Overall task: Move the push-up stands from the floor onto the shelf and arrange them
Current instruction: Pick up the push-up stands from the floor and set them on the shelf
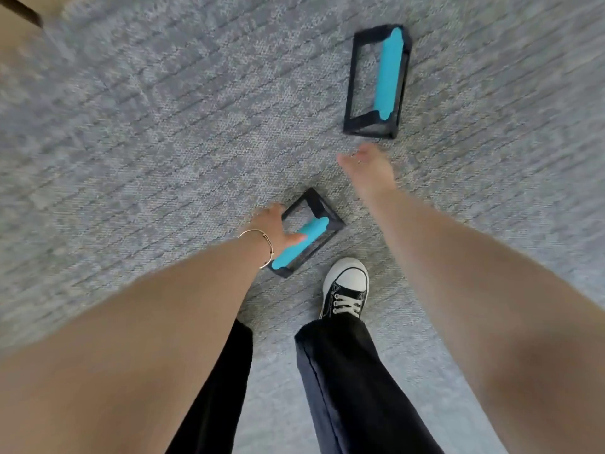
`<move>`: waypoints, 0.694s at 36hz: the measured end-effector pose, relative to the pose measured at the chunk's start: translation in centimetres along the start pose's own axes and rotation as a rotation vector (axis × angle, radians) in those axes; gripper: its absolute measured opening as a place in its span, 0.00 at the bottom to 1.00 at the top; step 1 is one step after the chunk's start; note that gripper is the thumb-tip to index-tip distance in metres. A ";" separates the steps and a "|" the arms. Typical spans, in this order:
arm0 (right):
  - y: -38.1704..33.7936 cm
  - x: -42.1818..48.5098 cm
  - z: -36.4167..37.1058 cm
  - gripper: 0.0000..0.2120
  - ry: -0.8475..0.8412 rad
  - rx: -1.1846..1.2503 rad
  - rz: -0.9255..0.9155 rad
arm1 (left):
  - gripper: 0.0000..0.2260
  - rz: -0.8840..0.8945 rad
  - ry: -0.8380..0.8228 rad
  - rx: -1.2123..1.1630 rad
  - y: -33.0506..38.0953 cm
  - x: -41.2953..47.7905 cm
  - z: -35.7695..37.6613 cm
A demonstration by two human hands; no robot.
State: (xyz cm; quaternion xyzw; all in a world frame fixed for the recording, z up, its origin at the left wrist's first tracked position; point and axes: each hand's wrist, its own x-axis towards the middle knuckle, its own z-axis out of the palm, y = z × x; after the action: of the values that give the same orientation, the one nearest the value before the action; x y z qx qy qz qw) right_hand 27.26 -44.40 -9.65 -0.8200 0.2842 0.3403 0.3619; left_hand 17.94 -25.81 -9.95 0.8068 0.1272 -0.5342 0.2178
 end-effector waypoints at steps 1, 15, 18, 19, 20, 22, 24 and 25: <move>0.1 0.8 0.5 0.31 0.014 0.019 0.020 | 0.39 0.008 -0.015 -0.033 -0.1 0.7 0.4; -1.1 5.9 2.7 0.04 0.159 0.521 0.193 | 0.18 0.161 -0.159 -0.122 -1.1 3.7 2.9; -1.0 6.6 2.5 0.10 0.205 0.539 0.235 | 0.18 0.169 -0.160 -0.124 -1.0 3.7 2.9; -0.9 6.8 2.4 0.11 0.215 0.532 0.228 | 0.17 0.166 -0.156 -0.132 -0.9 3.6 2.9; -0.8 7.1 2.3 0.11 0.221 0.527 0.222 | 0.15 0.161 -0.152 -0.138 -0.8 3.5 2.8; -0.7 7.1 2.2 0.11 0.224 0.527 0.214 | 0.13 0.161 -0.144 -0.148 -0.7 3.4 2.7; -0.9 7.1 2.1 0.11 0.231 0.525 0.195 | 0.14 0.160 -0.136 -0.169 -0.7 3.3 2.7; -1.0 7.1 2.1 0.11 0.230 0.531 0.183 | 0.15 0.157 -0.124 -0.183 -0.8 3.3 2.7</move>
State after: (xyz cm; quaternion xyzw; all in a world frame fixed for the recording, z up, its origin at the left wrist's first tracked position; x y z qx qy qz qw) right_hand 31.58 -43.70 -15.76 -0.7011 0.4750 0.1900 0.4968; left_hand 16.76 -26.54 -14.08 0.7565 0.0983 -0.5505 0.3392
